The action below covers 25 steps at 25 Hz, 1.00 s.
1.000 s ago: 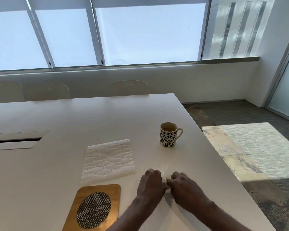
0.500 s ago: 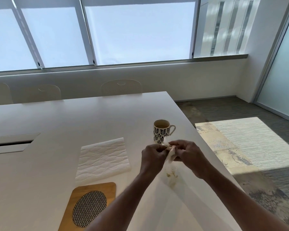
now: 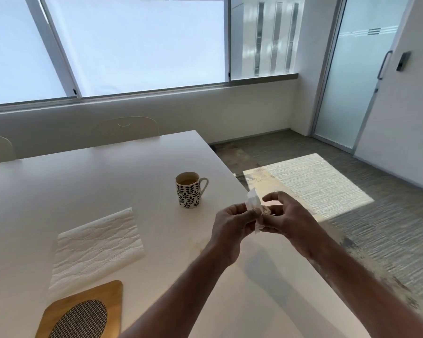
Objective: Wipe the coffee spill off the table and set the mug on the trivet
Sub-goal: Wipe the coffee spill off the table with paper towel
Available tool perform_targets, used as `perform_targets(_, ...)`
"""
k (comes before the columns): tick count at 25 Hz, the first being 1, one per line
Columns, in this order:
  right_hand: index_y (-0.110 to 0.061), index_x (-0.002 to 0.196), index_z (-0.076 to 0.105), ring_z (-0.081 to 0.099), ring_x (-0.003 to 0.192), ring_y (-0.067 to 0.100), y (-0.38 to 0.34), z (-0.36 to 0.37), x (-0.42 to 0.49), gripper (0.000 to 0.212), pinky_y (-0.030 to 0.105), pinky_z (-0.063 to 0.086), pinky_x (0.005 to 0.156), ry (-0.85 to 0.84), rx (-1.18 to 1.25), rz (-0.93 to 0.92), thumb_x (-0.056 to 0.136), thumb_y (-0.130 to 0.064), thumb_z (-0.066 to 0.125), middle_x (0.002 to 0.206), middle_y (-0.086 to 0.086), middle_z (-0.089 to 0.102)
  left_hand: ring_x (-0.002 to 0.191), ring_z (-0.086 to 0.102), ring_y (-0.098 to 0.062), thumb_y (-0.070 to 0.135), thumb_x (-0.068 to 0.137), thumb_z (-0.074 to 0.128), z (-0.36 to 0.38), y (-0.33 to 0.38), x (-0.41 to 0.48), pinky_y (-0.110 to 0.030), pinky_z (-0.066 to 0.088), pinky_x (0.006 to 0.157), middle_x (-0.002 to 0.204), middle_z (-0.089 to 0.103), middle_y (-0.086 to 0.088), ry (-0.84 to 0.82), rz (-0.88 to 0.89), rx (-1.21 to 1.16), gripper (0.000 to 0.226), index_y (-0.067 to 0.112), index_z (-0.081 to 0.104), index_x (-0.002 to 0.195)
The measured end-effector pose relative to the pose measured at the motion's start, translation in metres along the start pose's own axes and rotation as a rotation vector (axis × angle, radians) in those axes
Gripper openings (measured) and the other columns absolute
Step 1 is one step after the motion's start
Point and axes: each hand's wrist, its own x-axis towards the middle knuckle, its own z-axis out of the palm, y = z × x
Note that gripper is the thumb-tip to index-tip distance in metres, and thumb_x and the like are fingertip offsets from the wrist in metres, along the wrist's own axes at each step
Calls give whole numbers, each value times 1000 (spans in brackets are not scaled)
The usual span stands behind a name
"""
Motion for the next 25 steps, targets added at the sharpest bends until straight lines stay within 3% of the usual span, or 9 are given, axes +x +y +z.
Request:
perform_targets(2,-16,118,56,73,87,26,-1,-21,-7,50,34,59,71,24,-48,44,77,-1,78,103,14,69,93,70,-36,-3,84,69,13,-7,4,-41,59,84,105,71,-27,-16,-20,-19,21,-6,70,105)
perform_targets(5,-17,122,60,68,100,30,0,-53,-19,52,41,59,83,-49,14,107,76,-1,77,116,16,65,85,71,-30,-6,85,65,37,-19,11,-35,59,76,95,72,-20,-80,-39,26,18,-4,71,102)
perform_targets(7,-8,120,63,68,96,32,2,-72,-25,47,42,59,84,-94,138,120,75,4,73,110,22,68,85,68,-29,-8,86,63,54,-27,18,-38,60,77,94,69,-21,-116,-51,85,18,-7,68,103)
perform_targets(11,0,97,72,70,82,27,10,-103,-34,30,34,61,68,53,201,109,68,3,74,92,18,72,83,63,-28,-12,86,58,88,-42,30,-35,59,75,90,64,-20,-137,-41,187,14,-13,65,98)
perform_targets(17,0,83,76,74,74,23,15,-145,-49,17,25,59,60,299,207,107,68,5,73,84,17,75,83,70,-18,9,86,71,124,-63,47,-26,54,74,94,74,-19,-313,-24,279,17,-4,75,95)
perform_targets(21,6,102,70,72,87,25,21,-163,-59,21,26,60,72,274,316,84,82,3,67,98,23,74,78,70,-14,16,73,85,142,-79,58,-29,54,71,89,75,-8,-197,70,488,25,10,74,95)
perform_targets(23,0,111,67,71,96,27,27,-170,-63,32,32,58,82,330,289,58,80,0,73,107,24,71,83,71,-10,30,70,86,152,-89,63,-29,58,72,92,74,5,-158,92,588,40,23,70,105)
perform_targets(25,-8,119,61,70,101,26,33,-176,-67,43,34,56,83,432,226,36,79,0,74,110,19,71,74,70,-5,50,66,79,162,-100,67,-35,58,65,82,75,10,-185,127,696,42,30,73,103)
